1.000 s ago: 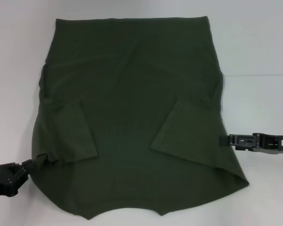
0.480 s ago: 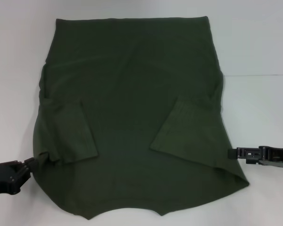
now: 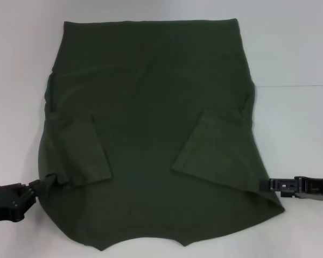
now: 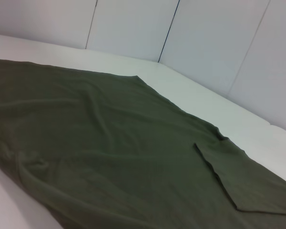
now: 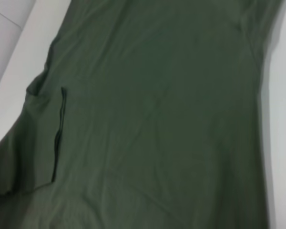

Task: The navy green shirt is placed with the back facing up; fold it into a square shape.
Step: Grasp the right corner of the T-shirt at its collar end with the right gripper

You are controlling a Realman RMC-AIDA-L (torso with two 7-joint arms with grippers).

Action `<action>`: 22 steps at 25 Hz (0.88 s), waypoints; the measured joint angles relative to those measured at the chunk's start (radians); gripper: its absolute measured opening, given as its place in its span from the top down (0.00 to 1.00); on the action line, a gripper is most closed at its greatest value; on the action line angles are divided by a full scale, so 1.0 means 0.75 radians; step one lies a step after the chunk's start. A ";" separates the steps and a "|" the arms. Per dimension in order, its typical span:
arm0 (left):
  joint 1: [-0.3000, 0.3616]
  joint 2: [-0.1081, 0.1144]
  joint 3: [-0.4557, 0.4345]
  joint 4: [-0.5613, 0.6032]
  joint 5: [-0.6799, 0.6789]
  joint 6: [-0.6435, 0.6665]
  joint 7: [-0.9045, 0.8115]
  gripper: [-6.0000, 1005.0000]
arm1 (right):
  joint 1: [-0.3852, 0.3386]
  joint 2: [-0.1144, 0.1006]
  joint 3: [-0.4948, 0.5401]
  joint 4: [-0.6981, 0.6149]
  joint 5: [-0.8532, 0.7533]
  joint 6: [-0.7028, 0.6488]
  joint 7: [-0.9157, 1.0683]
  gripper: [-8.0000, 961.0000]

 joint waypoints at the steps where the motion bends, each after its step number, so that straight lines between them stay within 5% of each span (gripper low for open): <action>1: 0.000 -0.001 0.000 -0.001 0.000 0.000 0.000 0.95 | 0.000 0.000 -0.001 0.003 -0.007 0.000 0.000 0.05; 22: 0.000 -0.002 0.000 -0.002 -0.002 0.007 0.000 0.95 | 0.012 0.007 -0.008 0.042 -0.017 -0.051 -0.036 0.05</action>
